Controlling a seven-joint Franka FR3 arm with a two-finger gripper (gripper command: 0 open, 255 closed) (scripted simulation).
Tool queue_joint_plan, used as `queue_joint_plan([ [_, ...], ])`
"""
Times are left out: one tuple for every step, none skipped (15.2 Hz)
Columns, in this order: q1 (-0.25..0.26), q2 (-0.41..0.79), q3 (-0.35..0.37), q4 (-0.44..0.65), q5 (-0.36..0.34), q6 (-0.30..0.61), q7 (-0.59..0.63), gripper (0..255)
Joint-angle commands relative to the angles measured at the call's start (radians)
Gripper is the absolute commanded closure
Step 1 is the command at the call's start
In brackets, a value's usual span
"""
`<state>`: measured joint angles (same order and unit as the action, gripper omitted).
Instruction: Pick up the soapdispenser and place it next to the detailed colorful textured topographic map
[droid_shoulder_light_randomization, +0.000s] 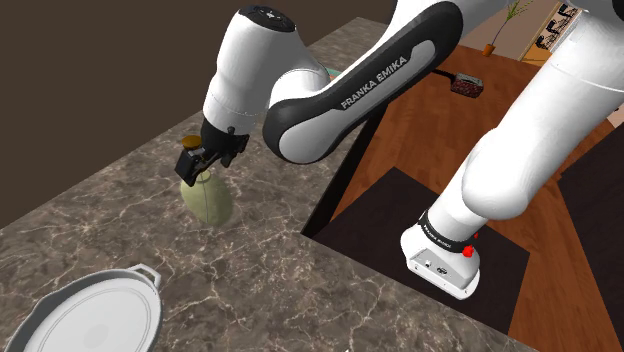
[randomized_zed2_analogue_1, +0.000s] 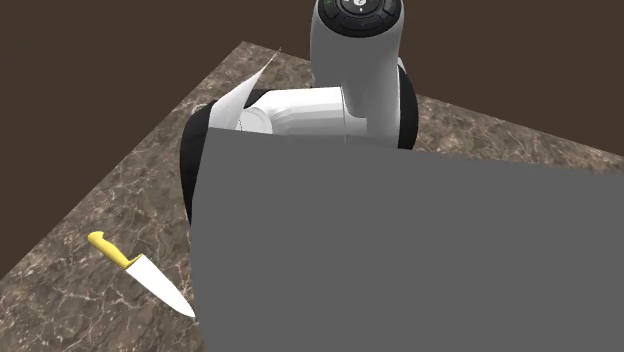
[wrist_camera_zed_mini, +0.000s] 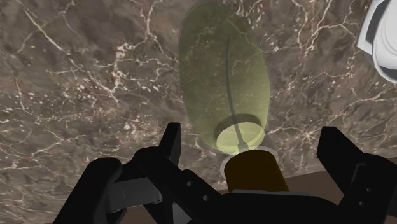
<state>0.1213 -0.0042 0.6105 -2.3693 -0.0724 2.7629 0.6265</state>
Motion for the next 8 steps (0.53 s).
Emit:
queue_joint_plan([
  [0.0,0.0,0.0,0.0,-0.001,0.0,0.0,0],
  [0.0,0.0,0.0,0.0,0.0,0.0,0.0,0],
  [0.0,0.0,0.0,0.0,0.0,0.0,0.0,255],
  [0.0,0.0,0.0,0.0,0.0,0.0,0.0,255],
  [0.0,0.0,0.0,0.0,0.0,0.0,0.0,255],
  [0.0,0.0,0.0,0.0,0.0,0.0,0.0,255],
  [0.0,0.0,0.0,0.0,-0.001,0.0,0.001,255],
  [0.0,0.001,0.0,0.0,-0.001,0.0,0.001,255],
])
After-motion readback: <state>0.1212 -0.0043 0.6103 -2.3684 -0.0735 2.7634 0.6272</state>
